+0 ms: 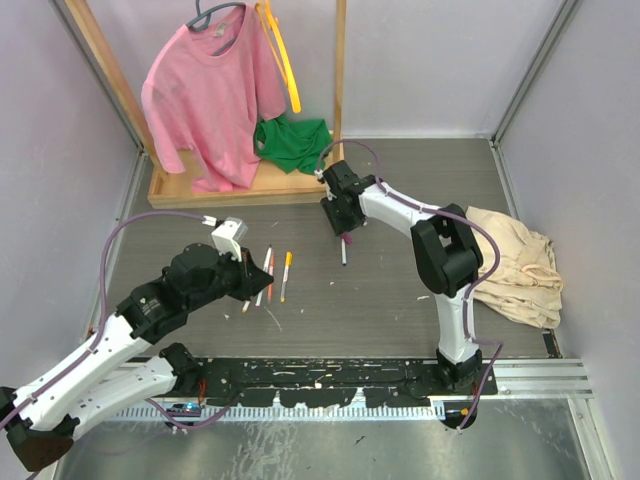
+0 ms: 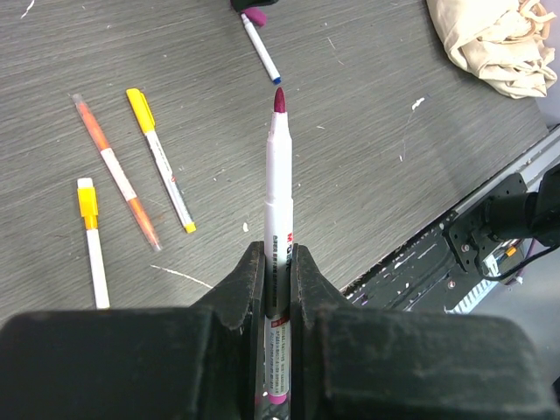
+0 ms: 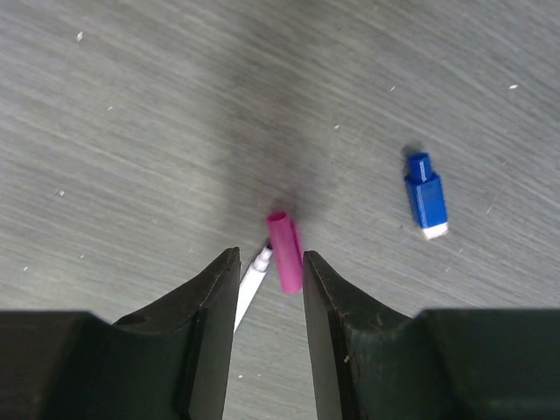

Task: Insert the pens into the pen caps
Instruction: Move the pen cap to the center of the board.

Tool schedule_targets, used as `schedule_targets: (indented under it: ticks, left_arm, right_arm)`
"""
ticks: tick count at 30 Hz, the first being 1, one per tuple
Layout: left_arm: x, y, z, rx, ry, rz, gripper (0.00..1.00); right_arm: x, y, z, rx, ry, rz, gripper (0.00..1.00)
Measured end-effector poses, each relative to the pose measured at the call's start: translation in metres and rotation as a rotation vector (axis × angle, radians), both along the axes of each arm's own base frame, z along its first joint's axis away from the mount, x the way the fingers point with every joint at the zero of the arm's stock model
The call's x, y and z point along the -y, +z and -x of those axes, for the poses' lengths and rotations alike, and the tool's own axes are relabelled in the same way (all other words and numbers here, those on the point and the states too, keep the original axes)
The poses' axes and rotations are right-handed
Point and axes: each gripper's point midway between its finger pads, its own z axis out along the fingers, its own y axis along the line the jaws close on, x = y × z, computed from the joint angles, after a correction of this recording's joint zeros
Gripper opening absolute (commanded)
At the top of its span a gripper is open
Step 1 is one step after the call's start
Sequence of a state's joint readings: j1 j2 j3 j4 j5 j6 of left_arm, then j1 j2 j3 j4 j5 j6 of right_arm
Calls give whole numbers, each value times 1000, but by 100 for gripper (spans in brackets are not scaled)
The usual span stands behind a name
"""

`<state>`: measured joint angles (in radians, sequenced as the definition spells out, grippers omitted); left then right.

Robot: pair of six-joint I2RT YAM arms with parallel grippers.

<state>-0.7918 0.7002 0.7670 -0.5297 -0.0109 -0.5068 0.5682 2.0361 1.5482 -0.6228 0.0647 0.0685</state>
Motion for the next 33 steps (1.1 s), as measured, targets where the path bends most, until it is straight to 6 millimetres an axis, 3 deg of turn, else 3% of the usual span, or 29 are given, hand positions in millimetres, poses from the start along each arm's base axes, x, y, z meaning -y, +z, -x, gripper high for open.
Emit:
schedule_targets:
  ticks: [6, 25, 33]
  left_arm:
    - [1, -3, -1, -9, 0, -10, 0]
    - [1, -8, -1, -19, 1, -19, 0]
    - [1, -11, -1, -25, 1, -25, 0]
  right_arm:
    - [5, -9, -11, -11, -10, 14, 39]
    - [6, -24, -6, -59, -4, 27, 31]
    - [6, -24, -8, -63, -8, 21, 19]
